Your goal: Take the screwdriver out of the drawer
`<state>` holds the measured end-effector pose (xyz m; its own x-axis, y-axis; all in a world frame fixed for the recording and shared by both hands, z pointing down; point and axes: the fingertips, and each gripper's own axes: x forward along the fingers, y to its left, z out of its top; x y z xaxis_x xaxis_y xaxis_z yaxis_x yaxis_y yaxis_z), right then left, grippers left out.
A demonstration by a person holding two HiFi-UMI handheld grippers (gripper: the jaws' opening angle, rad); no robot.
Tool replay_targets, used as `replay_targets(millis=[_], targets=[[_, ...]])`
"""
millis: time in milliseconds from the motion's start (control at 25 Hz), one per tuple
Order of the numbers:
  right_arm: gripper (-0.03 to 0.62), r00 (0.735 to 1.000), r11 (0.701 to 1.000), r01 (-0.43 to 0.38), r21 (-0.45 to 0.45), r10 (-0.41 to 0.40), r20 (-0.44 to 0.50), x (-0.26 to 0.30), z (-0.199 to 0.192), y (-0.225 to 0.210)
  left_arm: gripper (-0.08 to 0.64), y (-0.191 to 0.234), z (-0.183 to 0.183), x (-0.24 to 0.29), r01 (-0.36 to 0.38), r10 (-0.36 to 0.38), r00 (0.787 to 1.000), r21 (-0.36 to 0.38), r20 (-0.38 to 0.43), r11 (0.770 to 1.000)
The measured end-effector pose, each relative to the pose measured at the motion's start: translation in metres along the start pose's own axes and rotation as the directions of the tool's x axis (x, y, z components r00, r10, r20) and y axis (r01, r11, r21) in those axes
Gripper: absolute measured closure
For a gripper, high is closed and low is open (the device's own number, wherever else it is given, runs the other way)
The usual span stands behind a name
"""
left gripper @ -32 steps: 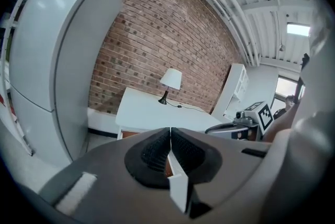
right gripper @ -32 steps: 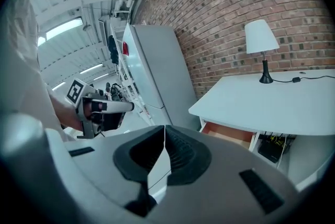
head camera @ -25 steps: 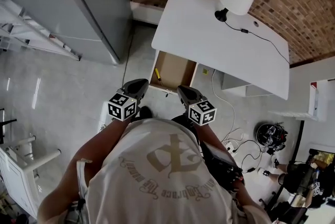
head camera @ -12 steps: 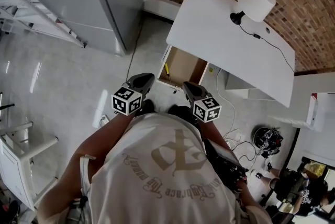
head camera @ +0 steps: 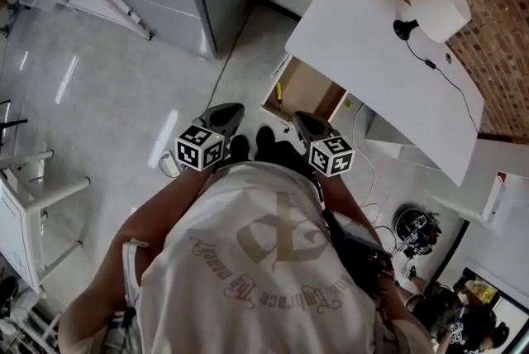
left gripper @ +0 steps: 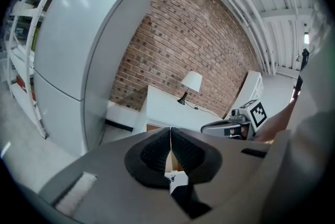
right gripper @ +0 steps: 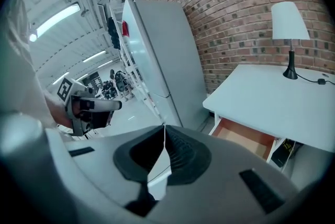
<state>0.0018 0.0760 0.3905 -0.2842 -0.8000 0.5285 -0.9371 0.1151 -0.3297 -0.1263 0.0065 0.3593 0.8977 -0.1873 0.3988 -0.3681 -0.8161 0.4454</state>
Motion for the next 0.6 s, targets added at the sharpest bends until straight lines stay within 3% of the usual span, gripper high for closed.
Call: replay_targets(millis=[320,600], targets=[[0.584,0.999,0.999,-0.043,-0.001,0.043,-0.016,0.018,0.004,-0.009,0.548,0.009,0.015,0.005,-0.034,0.034,0.999,-0.001,-0.004,0.999],[0.584,0.997,0.998,-0.06,0.016,0.06,-0.045,0.013,-0.006,-0.042,0.548,-0.007,0.015,0.037,-0.042,0.042,0.999,0.005,-0.033,0.999]])
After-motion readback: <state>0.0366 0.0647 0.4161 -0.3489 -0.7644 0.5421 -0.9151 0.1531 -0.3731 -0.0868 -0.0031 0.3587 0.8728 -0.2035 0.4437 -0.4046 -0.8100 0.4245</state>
